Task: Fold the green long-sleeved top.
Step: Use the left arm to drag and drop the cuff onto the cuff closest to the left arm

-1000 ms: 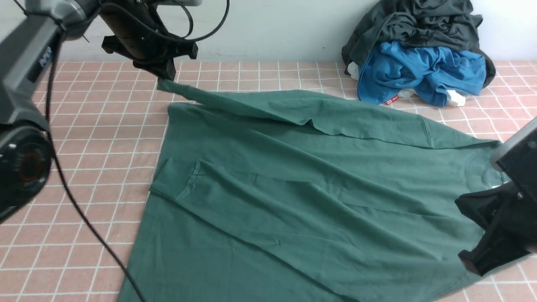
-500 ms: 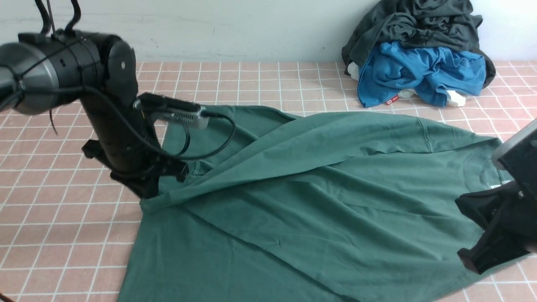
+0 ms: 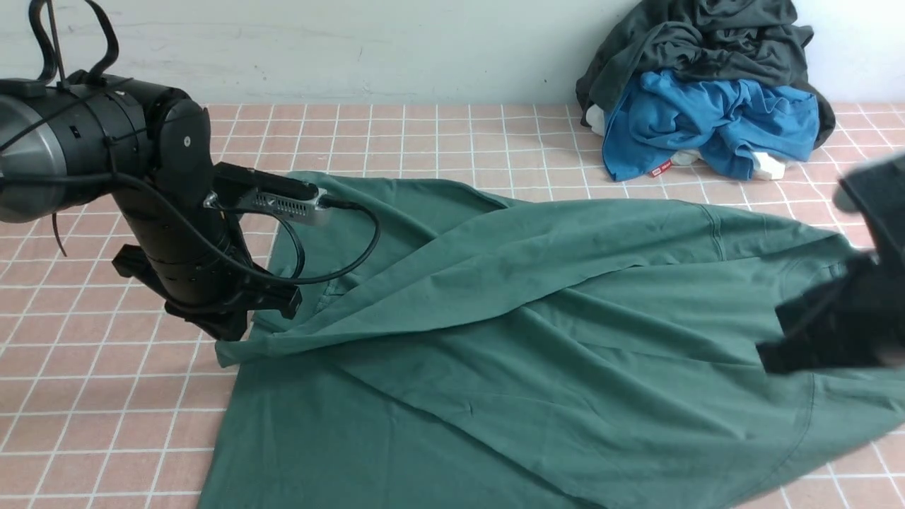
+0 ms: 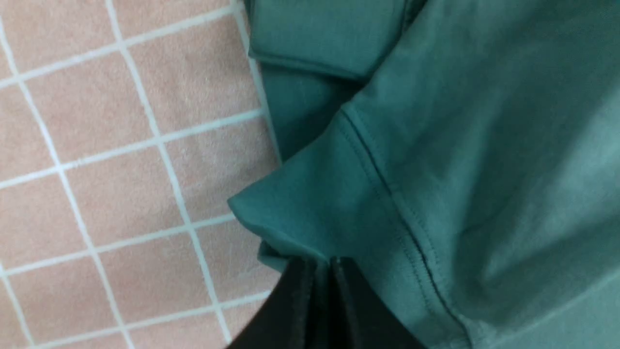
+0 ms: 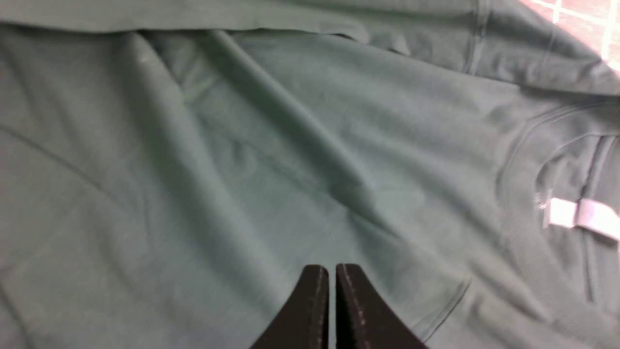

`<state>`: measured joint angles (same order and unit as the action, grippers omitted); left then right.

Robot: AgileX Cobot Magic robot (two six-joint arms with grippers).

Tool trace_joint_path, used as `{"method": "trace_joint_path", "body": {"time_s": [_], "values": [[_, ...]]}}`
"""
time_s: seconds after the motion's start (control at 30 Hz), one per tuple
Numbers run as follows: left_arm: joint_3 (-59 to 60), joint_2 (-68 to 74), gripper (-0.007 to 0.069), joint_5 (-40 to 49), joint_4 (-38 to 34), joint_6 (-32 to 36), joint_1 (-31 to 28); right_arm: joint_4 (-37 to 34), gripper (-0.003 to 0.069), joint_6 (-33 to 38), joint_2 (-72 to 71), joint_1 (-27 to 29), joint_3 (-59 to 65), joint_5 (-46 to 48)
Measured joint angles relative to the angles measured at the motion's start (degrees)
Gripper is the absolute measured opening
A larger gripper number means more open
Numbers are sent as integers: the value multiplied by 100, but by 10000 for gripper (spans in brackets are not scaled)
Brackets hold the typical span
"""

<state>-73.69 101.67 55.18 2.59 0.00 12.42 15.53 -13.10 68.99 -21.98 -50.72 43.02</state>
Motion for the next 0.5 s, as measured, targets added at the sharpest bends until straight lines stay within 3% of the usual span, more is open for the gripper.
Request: {"method": "trace_joint_path", "body": {"time_s": [0.2,0.5], "values": [[0,0,17,-307,-49,0,0,-242,162,513,1485,665,-1583,364],[0,0,17,-634,-158,0,0,-1986,315,2017,3942,1878,-3596,554]]}}
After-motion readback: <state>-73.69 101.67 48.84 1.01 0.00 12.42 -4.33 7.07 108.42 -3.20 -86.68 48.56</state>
